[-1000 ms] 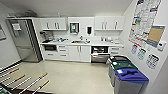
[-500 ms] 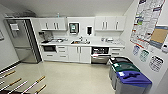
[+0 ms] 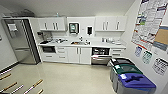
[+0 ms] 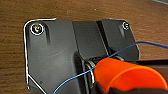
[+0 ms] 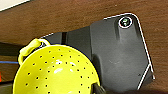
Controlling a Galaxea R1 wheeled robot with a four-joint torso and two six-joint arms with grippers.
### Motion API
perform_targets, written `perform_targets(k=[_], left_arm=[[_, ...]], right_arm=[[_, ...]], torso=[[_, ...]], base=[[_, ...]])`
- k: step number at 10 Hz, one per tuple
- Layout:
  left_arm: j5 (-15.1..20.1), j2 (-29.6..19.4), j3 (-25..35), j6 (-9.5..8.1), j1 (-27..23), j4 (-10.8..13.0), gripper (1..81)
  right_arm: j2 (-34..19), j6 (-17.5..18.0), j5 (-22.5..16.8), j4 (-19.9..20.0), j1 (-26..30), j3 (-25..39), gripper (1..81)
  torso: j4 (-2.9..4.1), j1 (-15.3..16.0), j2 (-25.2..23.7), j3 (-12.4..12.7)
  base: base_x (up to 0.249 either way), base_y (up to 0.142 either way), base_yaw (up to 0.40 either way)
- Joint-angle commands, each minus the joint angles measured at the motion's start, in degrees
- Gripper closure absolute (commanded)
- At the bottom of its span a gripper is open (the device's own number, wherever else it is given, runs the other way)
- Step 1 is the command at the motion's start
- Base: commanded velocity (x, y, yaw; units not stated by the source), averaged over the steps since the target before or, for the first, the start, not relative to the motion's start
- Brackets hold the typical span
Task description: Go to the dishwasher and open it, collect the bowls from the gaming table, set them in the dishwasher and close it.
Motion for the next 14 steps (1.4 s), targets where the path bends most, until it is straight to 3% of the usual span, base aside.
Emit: perform_targets(k=[1, 14], left_arm=[[2.03, -0.45, 0.45, 0.01, -2.96, -0.46, 81.1], [2.03, -0.27, 0.45, 0.01, -2.96, -0.46, 81.1]], right_arm=[[-0.30, -0.17, -1.46, -0.79, 2.94, 0.17, 81.1], [-0.12, -0.17, -1.55, -0.87, 2.94, 0.26, 81.1]], torso=[[0.00, 0.00, 0.00, 0.00], [0.00, 0.00, 0.00, 0.00]], base=[[0.136, 0.000, 0.000], [0.136, 0.000, 0.000]])
